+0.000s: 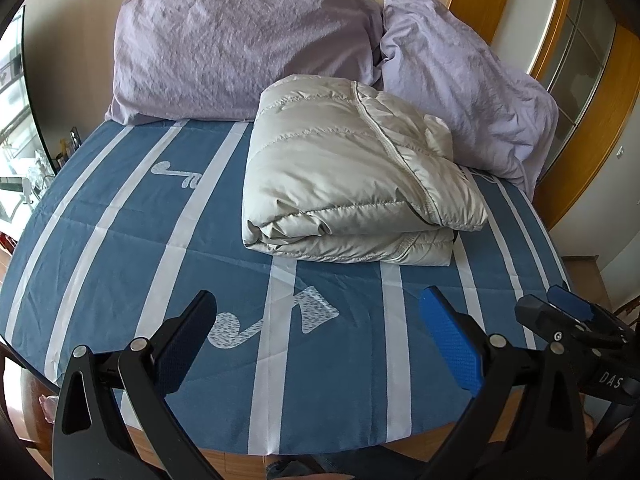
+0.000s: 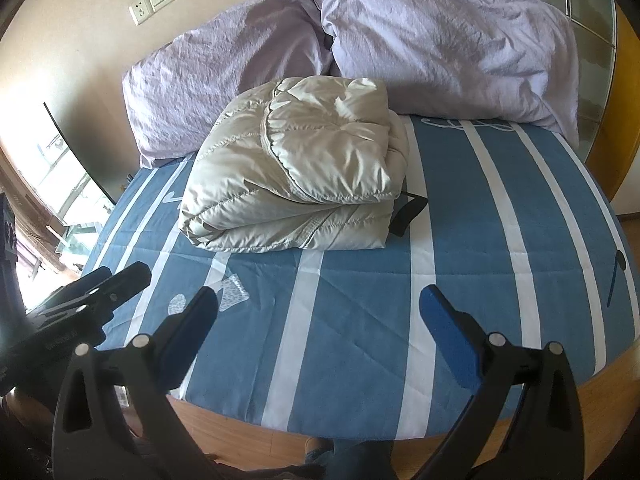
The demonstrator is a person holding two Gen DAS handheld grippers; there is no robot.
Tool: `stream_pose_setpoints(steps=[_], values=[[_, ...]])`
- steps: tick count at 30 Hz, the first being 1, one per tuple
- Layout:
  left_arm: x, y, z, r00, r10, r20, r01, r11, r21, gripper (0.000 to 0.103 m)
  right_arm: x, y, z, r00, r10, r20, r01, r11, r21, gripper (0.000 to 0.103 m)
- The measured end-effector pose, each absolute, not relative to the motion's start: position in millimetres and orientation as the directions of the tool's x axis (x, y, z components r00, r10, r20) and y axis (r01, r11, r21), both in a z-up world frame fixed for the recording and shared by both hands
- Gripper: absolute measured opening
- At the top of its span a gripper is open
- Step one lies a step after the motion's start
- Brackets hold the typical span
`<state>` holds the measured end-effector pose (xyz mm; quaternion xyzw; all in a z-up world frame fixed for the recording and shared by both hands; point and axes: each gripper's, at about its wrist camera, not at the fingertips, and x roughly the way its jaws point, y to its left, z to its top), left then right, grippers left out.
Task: Fold large clothes
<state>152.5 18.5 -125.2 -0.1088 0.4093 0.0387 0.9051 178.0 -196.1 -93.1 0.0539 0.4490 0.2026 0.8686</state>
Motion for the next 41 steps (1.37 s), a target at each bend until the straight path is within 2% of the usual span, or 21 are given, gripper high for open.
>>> stream_pose_setpoints(steps=[41], values=[[150.6,12.6,-125.7,0.662,-0.018,-0.750,-0.158,0.974,-0.162,0.102,177.6,-196.2,-96.0,0.503,0.415,-0.758,-0.316,0.905,0.285,0.101]])
